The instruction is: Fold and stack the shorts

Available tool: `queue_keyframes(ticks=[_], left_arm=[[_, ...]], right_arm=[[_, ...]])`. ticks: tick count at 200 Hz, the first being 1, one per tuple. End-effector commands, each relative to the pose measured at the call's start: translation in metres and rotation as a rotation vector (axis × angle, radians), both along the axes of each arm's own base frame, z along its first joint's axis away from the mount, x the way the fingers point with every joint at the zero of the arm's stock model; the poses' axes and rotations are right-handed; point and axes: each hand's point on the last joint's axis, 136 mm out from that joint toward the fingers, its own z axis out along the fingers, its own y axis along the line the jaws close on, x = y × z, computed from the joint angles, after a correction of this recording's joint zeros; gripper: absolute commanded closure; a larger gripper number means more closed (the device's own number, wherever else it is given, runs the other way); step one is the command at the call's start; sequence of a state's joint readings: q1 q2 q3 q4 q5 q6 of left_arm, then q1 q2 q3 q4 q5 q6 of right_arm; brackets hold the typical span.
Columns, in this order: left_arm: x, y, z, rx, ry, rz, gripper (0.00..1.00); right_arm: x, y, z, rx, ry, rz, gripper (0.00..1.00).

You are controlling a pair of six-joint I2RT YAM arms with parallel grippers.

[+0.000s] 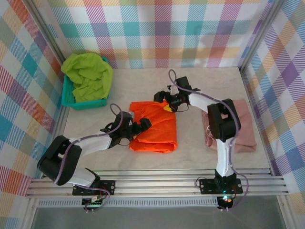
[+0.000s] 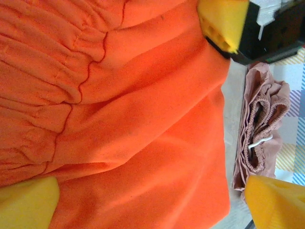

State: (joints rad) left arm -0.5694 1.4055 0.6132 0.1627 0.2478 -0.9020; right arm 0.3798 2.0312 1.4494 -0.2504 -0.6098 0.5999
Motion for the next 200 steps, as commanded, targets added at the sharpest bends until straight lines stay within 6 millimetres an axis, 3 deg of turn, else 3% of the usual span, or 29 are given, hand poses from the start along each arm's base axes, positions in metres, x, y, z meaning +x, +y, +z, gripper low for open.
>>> queue_keyframes(ticks=[1, 19, 42, 64, 120, 153, 200], left_arm=[[-0.001, 0.003, 0.041, 0.06, -0.041, -0.038, 0.0], [0.004, -0.001, 0.074, 0.06, -0.091, -0.066, 0.0], [0.009, -0.009, 0.078, 0.056, -0.087, -0.093, 0.0], [0.016, -0.013, 0.053, 0.08, -0.052, -0.094, 0.0], [0.015, -0.003, -0.039, 0.175, 0.085, -0.048, 0.0], [0.009, 0.001, -0.056, 0.18, 0.115, -0.035, 0.0], [0.007, 0.003, -0.059, 0.186, 0.118, -0.033, 0.0]], right_arm=[[-0.015, -0.025, 0.047, -0.068, -0.179, 0.026, 0.01], [-0.033, -0.049, 0.031, -0.161, -0.165, 0.022, 0.0], [-0.053, -0.066, 0.008, -0.21, -0.114, 0.032, 0.01], [-0.068, -0.067, -0.007, -0.199, -0.077, 0.042, 0.0], [-0.083, -0.069, -0.046, -0.194, 0.012, 0.036, 0.08], [-0.089, -0.065, -0.059, -0.167, 0.059, 0.03, 0.15], [-0.094, -0.047, -0.067, -0.133, 0.085, 0.046, 0.24]])
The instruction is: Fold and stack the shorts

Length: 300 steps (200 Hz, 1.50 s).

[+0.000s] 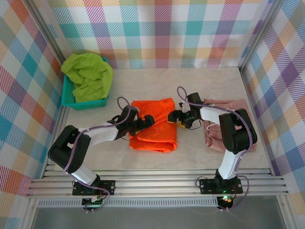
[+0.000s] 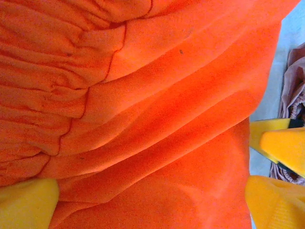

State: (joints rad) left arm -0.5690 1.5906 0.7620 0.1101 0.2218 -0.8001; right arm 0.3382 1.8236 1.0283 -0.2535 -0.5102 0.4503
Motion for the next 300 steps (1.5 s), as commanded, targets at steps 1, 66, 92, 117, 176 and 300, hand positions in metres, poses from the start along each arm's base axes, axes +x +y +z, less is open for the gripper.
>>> queue_keyframes(ticks=[1, 66, 92, 117, 176, 300], left_arm=[[-0.02, 0.015, -0.038, 0.078, 0.109, 0.023, 0.0], [-0.019, 0.013, -0.032, 0.061, 0.098, 0.022, 0.0], [-0.015, 0.012, -0.018, 0.037, 0.063, 0.032, 0.0], [-0.009, 0.013, 0.017, 0.005, -0.027, 0.039, 0.0], [-0.011, 0.037, 0.096, -0.006, -0.222, 0.074, 0.0], [-0.009, 0.043, 0.096, -0.044, -0.226, 0.093, 0.0]], right_arm=[[-0.008, 0.02, -0.005, 0.05, 0.023, 0.035, 0.24], [-0.008, 0.05, 0.0, 0.088, 0.03, 0.055, 0.44], [-0.006, 0.053, -0.004, 0.024, 0.018, 0.069, 0.75], [-0.005, 0.043, -0.002, -0.086, -0.003, 0.087, 1.0], [-0.018, -0.04, 0.056, -0.552, -0.102, 0.151, 1.0], [-0.033, -0.179, 0.169, -1.029, -0.102, 0.113, 1.0]])
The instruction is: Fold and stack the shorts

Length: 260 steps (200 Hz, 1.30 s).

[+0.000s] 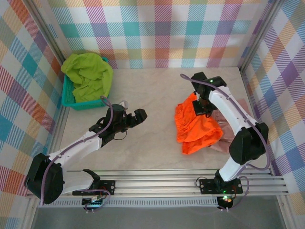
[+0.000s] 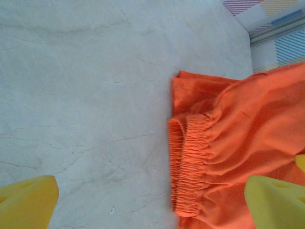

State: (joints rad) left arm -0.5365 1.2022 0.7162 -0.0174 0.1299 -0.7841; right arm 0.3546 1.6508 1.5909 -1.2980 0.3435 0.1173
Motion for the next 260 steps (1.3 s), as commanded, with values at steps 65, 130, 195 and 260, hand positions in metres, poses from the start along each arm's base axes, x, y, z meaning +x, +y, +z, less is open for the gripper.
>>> queue_keyframes(ticks=[65, 130, 195, 260], left_arm=[[0.004, 0.006, -0.007, 0.011, 0.004, 0.012, 0.0], [0.006, 0.005, -0.009, 0.008, 0.013, 0.017, 0.0], [0.008, 0.005, -0.013, 0.014, 0.019, 0.019, 0.0], [0.011, 0.004, -0.014, 0.01, 0.026, 0.013, 0.0]], right_arm=[[0.001, -0.048, 0.063, -0.113, -0.072, -0.015, 1.0], [0.005, -0.074, 0.084, -0.122, -0.113, -0.063, 1.0], [0.018, -0.121, 0.048, -0.203, -0.063, -0.148, 1.0], [0.031, -0.158, 0.018, -0.29, -0.038, -0.21, 0.9]])
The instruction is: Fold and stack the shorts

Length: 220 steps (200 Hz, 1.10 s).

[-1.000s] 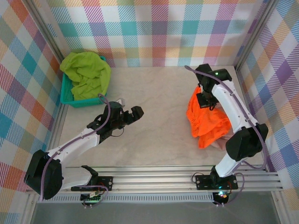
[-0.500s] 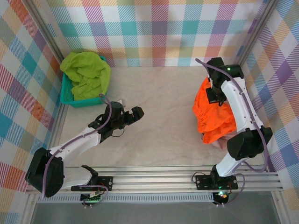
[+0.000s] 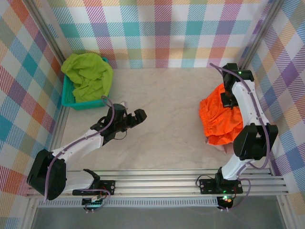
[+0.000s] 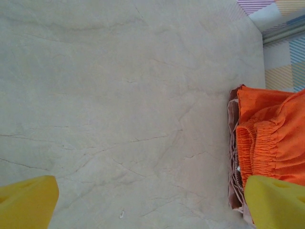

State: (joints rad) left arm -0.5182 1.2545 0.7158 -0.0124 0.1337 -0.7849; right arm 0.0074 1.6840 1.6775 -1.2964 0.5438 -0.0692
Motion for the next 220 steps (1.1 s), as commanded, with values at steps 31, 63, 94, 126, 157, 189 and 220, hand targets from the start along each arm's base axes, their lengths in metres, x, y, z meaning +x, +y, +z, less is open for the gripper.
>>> queue_keyframes(ticks=[31, 63, 94, 126, 157, 189, 220], left_arm=[[0.006, 0.002, 0.004, -0.01, -0.018, 0.004, 0.0], [0.004, 0.012, 0.014, -0.002, -0.048, 0.033, 0.0], [-0.001, 0.024, 0.021, 0.019, -0.069, 0.057, 0.0], [-0.006, 0.038, 0.035, 0.046, -0.114, 0.094, 0.0], [-0.01, 0.055, 0.049, 0.082, -0.162, 0.144, 0.0], [-0.014, 0.063, 0.057, 0.095, -0.174, 0.159, 0.0], [-0.017, 0.065, 0.055, 0.09, -0.171, 0.166, 0.0]], right_arm=[[0.004, -0.037, -0.022, -0.148, 0.056, -0.015, 0.89], [-0.003, -0.069, -0.021, -0.159, 0.05, -0.128, 0.75], [-0.006, -0.082, 0.005, -0.134, -0.073, -0.248, 0.07], [0.012, 0.003, 0.033, 0.386, -0.287, -0.171, 0.0], [0.013, 0.099, 0.063, 0.959, -0.463, -0.01, 0.0], [-0.013, 0.135, 0.035, 1.226, -0.441, -0.088, 0.0], [-0.043, 0.147, -0.025, 1.326, -0.341, -0.232, 0.01]])
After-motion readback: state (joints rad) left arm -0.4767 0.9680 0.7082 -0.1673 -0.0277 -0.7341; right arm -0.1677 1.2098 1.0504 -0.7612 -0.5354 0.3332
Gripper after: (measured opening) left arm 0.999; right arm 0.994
